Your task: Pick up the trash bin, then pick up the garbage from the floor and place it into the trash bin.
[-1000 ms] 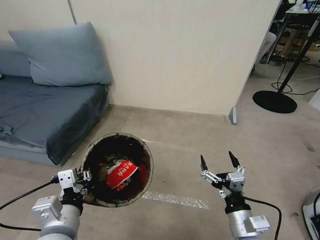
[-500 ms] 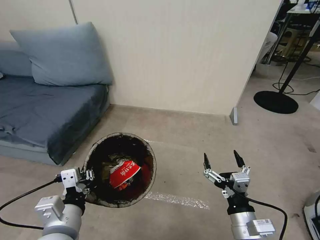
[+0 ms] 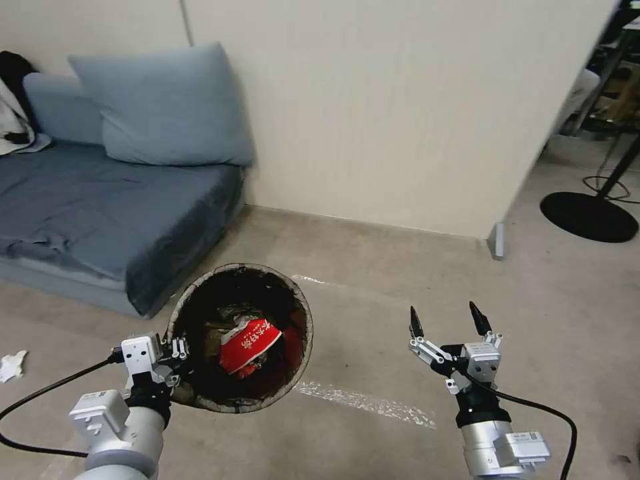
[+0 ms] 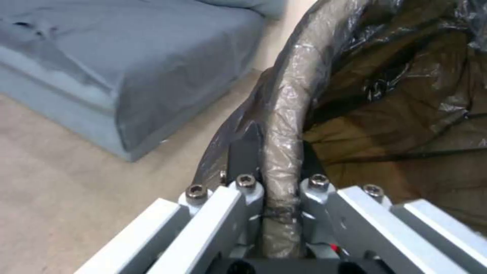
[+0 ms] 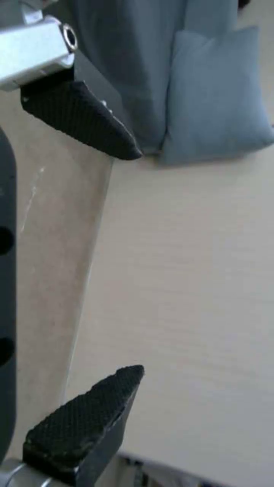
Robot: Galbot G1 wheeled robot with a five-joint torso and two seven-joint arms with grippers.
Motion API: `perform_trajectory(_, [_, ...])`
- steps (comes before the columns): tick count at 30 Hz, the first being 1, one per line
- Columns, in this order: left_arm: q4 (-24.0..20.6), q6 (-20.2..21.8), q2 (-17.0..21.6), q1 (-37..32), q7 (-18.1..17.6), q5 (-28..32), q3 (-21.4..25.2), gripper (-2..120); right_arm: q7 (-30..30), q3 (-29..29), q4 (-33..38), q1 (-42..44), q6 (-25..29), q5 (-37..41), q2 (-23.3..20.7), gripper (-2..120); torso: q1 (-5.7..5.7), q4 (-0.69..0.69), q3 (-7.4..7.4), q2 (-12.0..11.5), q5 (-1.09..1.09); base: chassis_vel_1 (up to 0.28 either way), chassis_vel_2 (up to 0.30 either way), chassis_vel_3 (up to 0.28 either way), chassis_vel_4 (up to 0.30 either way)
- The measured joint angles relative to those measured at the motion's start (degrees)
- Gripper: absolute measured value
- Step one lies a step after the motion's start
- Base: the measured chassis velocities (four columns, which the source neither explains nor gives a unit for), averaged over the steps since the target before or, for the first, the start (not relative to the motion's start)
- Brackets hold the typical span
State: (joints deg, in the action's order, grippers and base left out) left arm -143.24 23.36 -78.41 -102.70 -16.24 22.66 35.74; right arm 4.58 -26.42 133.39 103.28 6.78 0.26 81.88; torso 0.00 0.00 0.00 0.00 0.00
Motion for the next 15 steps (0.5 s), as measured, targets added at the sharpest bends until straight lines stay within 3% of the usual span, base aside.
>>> perform_trajectory(15, [0.0, 0.2, -0.2, -0.3, 0.0, 0.1, 0.1, 3, 0.0, 0.4, -0.6, -0.6, -0.4, 0.6, -0.6, 100, 0.0, 0.0, 0.0, 0.0, 0.0, 0.065, 0.072, 0.066, 0.072])
